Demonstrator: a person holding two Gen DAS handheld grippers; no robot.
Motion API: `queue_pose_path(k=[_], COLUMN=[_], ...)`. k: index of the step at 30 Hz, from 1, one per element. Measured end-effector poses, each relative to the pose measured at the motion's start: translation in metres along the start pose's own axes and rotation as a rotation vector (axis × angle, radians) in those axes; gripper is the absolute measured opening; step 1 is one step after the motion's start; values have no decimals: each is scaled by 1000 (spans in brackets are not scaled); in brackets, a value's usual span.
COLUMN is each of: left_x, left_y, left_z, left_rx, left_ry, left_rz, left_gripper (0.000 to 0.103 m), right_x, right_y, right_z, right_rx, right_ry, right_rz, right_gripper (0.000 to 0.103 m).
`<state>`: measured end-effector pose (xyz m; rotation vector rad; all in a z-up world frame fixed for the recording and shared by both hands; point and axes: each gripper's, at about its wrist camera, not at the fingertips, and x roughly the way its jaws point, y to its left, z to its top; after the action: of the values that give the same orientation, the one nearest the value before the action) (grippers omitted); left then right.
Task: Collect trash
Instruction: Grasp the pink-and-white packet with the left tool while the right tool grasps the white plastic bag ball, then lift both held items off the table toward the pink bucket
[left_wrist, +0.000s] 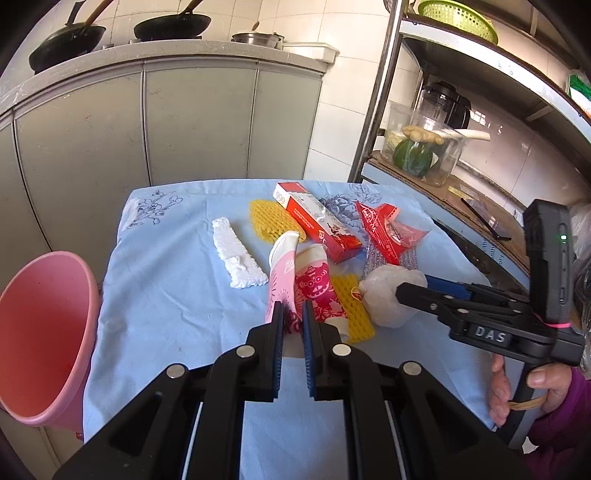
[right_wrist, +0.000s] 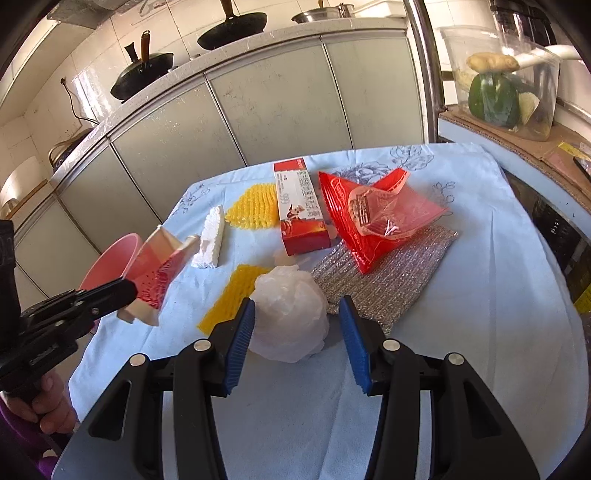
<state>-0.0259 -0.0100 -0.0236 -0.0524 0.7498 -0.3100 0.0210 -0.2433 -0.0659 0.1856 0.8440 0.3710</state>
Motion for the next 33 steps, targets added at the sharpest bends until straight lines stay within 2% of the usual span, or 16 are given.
queue_pose_path(k=[6, 8, 13, 21, 26, 33], left_x=[-4, -6, -12, -25, -35, -52], left_y=[1, 2, 4, 9, 13, 28], left_z=[-7, -8, -8, -9, -10, -13], left_rx=[-16, -19, -26, -37, -53, -93], left_ry=[8, 6, -9, -43, -69, -110], left_rz=[-7, -6, -1, 14, 24, 52], left_gripper=[9, 9, 9, 9, 9, 9], right_x=[4, 4, -2, -26, -48, -59], right_y=[3, 5, 11, 14, 29, 52], right_z=[-4, -6, -12, -12, -8, -4], right_rx=[-16, -31, -67, -57, -101, -177], right_ry=[17, 29, 14, -48, -123, -177], right_rz=[-15, -17, -30, -5, 15, 30], right_gripper=[47, 34, 28, 28, 28, 28])
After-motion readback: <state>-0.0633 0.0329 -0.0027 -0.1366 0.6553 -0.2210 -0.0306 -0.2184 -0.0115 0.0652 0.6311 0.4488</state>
